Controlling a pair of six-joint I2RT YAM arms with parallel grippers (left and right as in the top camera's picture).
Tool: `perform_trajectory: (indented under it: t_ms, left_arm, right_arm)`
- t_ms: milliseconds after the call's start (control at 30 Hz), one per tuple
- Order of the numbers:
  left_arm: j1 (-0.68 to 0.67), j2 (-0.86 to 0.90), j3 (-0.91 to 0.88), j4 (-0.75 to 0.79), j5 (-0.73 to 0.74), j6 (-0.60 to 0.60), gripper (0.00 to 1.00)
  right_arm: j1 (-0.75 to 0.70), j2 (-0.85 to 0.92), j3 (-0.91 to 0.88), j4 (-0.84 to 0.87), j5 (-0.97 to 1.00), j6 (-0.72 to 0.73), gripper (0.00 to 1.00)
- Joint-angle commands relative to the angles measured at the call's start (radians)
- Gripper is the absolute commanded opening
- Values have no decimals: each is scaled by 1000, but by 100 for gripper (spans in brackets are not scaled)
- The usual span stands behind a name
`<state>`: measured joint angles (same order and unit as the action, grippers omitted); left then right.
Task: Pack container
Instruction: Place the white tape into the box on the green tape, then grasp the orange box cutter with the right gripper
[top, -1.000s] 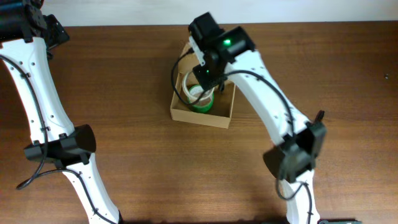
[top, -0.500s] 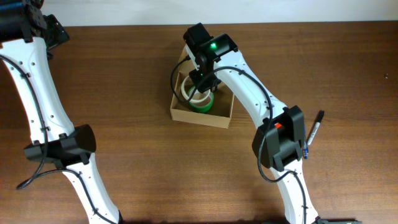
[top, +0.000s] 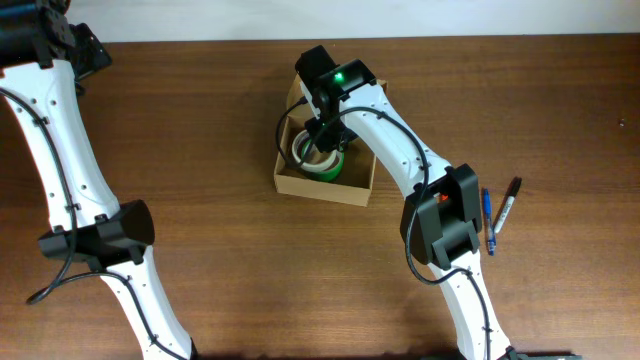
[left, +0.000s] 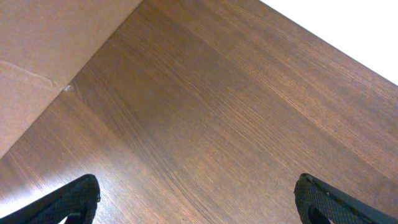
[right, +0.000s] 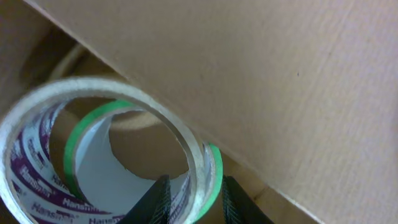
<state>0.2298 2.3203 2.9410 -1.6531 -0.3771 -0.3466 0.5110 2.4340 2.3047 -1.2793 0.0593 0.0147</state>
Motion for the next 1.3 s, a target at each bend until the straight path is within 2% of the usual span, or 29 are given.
perform_trajectory:
  t_ms: [0,167,267,400,533,567,633,700,733,833,1033,1267]
  left_arm:
    - [5,-29,-5,-2,0,11,100]
    - [5,-29,-5,-1,0,11,100]
    - [5,-29,-5,-2,0,11,100]
    - [5,-29,-5,-2,0,11,100]
    - [5,-29,-5,-1,0,11,100]
    - [5,-29,-5,-2,0,11,100]
    - [5,-29,-5,-2,0,11,100]
    - [5,-29,-5,-2,0,11,100]
    - [5,-29,-5,-1,0,11,100]
    - [5,-29,-5,-2,0,11,100]
    - [5,-29,-5,-1,0,11,100]
    - [5,-29,-5,-2,0,11,100]
  right_arm:
    - [-8,-5,42,-30,-5,-6,28]
    - [-8,-89,192,-138,21,-35,30]
    - [-15,-174,307,-209,138,-32,34]
    - [-93,-340,284,-217,239,-2,35]
    - [-299,-473,101,-169,226,41,36]
    - [-423,-523,-42,-134,166,46,36]
    - [-539,-545,-177,-122,85,50,42]
    - [-615,-544,-273,-143,24,51,54]
    - [-647,-543,-348,-150,-19,53,55]
    - [-657,-543,-505,-119,-53,45,57]
    - [-555,-543,-832,69,-57,47,57]
    - [-524,-542,-1053,241,-52,80,61]
